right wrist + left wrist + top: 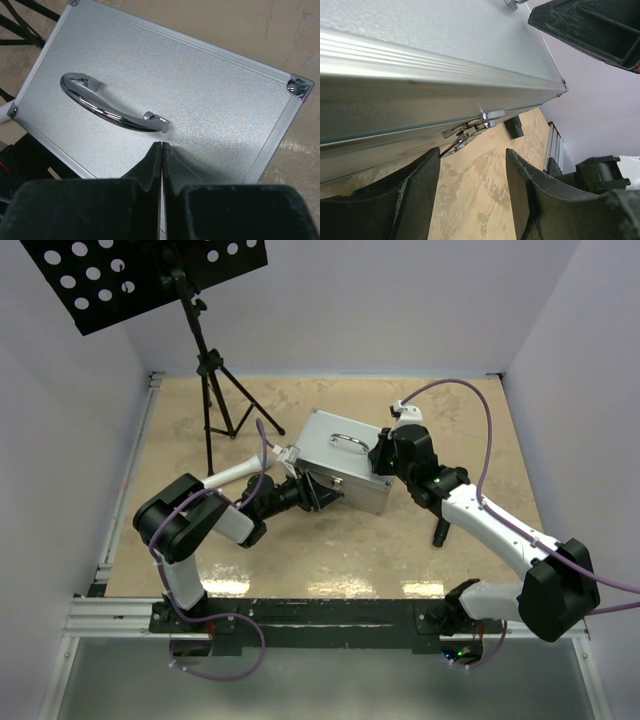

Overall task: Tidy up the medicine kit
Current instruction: Close the medicine box at the center of the board.

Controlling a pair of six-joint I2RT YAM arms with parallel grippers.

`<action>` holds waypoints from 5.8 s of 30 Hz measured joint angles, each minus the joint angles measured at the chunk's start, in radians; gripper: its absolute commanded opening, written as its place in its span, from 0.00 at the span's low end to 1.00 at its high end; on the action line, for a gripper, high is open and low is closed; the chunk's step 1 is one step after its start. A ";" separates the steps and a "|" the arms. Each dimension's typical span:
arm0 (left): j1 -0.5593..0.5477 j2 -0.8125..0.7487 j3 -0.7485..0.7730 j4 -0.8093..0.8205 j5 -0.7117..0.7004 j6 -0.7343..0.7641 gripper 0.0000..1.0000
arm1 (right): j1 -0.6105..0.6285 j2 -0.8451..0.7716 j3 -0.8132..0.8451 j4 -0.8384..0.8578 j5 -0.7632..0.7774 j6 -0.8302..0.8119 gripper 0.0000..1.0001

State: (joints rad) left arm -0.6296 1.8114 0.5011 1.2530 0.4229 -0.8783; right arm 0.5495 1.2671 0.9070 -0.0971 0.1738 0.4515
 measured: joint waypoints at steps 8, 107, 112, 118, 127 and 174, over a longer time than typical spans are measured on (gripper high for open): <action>0.000 0.000 -0.004 0.002 0.004 0.000 0.57 | 0.000 0.000 0.000 0.000 0.000 0.000 0.00; 0.001 0.030 0.005 0.013 0.027 -0.047 0.00 | 0.000 0.003 0.000 0.001 0.018 -0.007 0.00; 0.001 0.018 0.005 -0.005 0.027 -0.048 0.00 | 0.000 0.003 -0.005 0.003 0.017 -0.007 0.00; 0.001 -0.005 0.003 -0.033 0.027 -0.055 0.00 | 0.000 0.003 -0.010 0.014 0.017 -0.007 0.00; 0.001 -0.060 -0.018 -0.062 0.030 -0.066 0.00 | 0.000 0.003 -0.011 0.033 0.017 -0.006 0.00; 0.001 -0.183 -0.225 -0.013 0.045 -0.107 0.00 | 0.000 -0.138 -0.055 0.115 -0.075 -0.066 0.76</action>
State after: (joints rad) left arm -0.6285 1.6279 0.2764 1.2404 0.4679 -0.9855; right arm 0.5495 1.1290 0.8520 0.0181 0.0990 0.3859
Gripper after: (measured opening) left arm 0.180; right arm 0.609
